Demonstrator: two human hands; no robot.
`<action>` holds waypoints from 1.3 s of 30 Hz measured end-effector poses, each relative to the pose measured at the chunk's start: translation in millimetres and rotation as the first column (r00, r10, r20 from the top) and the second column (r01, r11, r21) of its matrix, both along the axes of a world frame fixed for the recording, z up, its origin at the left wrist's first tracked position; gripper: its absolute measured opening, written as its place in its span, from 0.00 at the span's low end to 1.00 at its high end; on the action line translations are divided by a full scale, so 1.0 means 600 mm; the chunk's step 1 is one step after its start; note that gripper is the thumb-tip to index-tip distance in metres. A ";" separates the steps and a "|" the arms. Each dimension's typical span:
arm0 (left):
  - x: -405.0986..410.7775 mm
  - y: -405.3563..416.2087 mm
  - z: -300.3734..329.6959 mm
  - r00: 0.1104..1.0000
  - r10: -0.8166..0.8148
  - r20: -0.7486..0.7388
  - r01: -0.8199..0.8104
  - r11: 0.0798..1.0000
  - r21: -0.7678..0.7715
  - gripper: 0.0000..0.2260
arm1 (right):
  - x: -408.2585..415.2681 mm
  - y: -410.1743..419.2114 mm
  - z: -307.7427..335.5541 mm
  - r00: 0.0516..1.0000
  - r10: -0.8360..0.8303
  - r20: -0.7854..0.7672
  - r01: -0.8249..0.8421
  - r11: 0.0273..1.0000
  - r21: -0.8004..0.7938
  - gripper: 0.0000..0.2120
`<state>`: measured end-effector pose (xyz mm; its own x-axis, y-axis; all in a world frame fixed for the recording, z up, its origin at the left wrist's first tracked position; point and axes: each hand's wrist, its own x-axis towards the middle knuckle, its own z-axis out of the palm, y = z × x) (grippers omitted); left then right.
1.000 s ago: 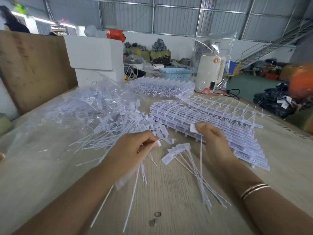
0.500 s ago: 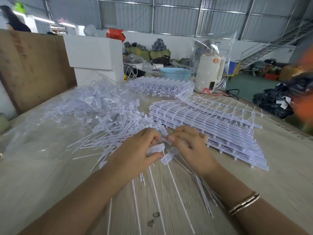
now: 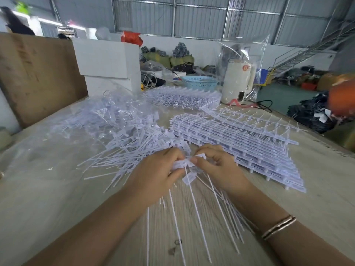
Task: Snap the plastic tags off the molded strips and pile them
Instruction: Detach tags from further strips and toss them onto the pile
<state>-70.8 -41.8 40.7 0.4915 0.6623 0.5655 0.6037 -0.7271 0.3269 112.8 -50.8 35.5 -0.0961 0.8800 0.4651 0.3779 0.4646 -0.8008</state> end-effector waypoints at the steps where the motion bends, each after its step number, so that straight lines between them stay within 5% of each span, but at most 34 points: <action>1: -0.001 0.002 0.000 1.000 0.002 0.000 -0.002 1.000 0.013 0.09 | -0.001 0.000 0.002 1.000 0.003 0.003 -0.003 1.000 0.012 0.08; 4: -0.005 0.005 -0.002 0.999 -0.021 0.024 0.021 1.000 0.001 0.08 | 0.002 -0.001 0.005 1.000 0.001 0.029 -0.002 1.000 0.027 0.02; 14: -0.001 0.006 -0.005 0.982 -0.068 0.174 0.103 0.974 -0.200 0.05 | 0.008 -0.007 0.006 0.990 0.007 0.141 -0.028 0.988 0.151 0.06; 17: 0.003 0.004 -0.002 0.974 -0.091 0.207 0.127 0.978 -0.168 0.06 | 0.004 -0.012 0.009 0.989 0.073 -0.127 -0.075 0.997 -0.014 0.05; 21: 0.005 0.003 0.002 0.973 -0.117 0.201 0.149 0.977 -0.155 0.06 | 0.002 -0.011 0.009 0.869 0.142 -0.475 -0.232 0.963 -0.137 0.07; 27: 0.002 0.003 0.006 0.970 -0.142 0.195 0.172 0.974 -0.149 0.05 | 0.001 -0.007 0.010 0.848 0.148 -0.508 -0.258 0.954 -0.151 0.06; 32: -0.033 0.015 0.014 0.981 -0.101 0.167 0.136 0.968 -0.211 0.04 | 0.056 -0.010 0.003 0.715 -0.164 -0.679 -0.042 0.960 -0.276 0.10; 36: -0.033 0.017 0.013 0.991 -0.060 0.124 0.081 0.981 -0.178 0.07 | 0.049 0.013 -0.016 0.969 -0.218 -0.120 0.178 0.944 -0.278 0.13; 39: -0.018 0.008 0.004 0.987 -0.072 0.144 0.095 0.982 -0.164 0.10 | 0.038 0.031 -0.017 0.934 -0.244 0.261 0.275 0.957 -0.089 0.05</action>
<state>-81.5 -36.9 43.4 0.4748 0.7141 0.5145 0.4840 -0.7001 0.5250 135.4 -32.2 25.2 0.0456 0.9378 0.3441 0.6634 0.2291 -0.7123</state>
